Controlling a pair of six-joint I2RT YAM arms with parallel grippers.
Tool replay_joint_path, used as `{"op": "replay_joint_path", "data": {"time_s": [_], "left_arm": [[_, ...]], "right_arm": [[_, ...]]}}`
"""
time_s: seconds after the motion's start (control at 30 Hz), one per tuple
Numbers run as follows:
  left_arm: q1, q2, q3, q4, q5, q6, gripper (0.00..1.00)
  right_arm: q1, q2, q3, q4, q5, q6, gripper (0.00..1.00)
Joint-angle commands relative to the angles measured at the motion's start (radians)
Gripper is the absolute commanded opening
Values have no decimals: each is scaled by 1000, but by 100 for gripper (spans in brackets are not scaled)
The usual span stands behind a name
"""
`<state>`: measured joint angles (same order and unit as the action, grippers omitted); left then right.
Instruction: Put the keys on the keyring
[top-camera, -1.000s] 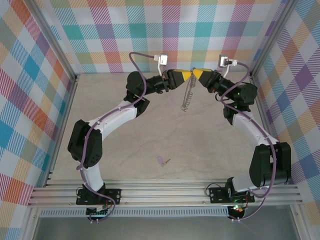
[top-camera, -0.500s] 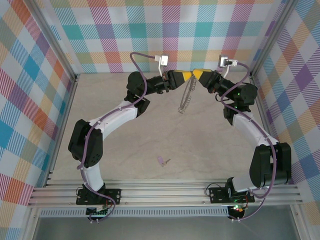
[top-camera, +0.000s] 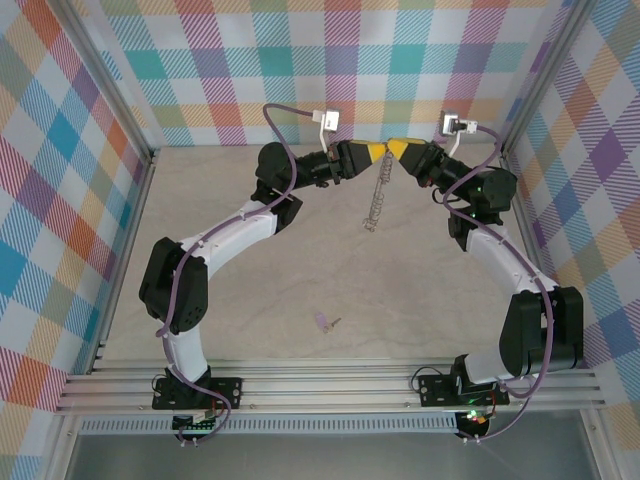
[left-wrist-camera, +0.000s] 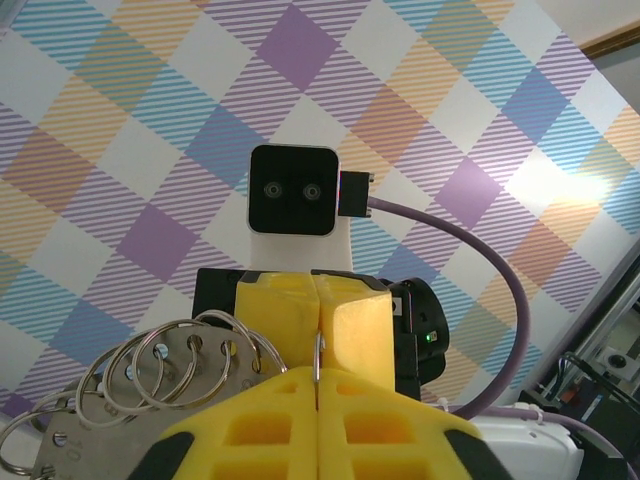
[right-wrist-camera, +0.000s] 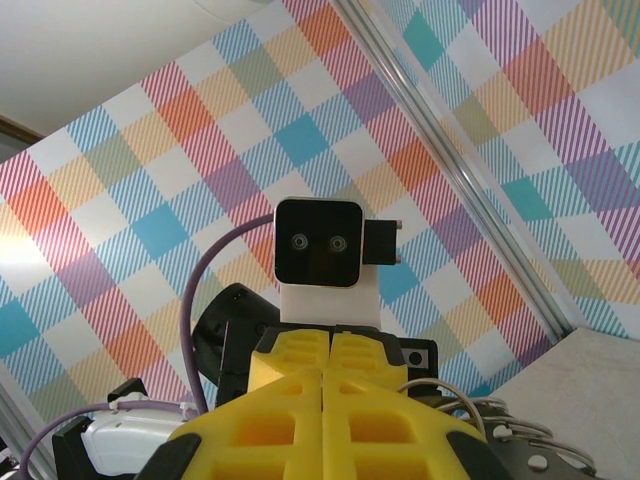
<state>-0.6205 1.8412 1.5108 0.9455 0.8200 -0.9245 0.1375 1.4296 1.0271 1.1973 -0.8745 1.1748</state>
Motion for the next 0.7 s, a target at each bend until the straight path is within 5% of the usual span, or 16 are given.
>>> {"op": "replay_joint_path", "data": {"time_s": [0.0,0.13,0.27,0.33,0.67], "left_arm": [[-26,1,43,52,31,12,0],[-27,-6,37,49,27,36,0],[-25,-45,26,-33,34,140,0],[-23,-71,26,-95,46,210,0],[-24,-186,34,-396,87,624,0]], "right_arm": [[-3,-22,-2,51,12,7,0],[-8,-26,2,39,13,9,0],[-73,-74,-35,-27,65,25,43],[-118,-110,-61,-63,88,38,54],[-198,-335,-159,-529,173,-129,64]]}}
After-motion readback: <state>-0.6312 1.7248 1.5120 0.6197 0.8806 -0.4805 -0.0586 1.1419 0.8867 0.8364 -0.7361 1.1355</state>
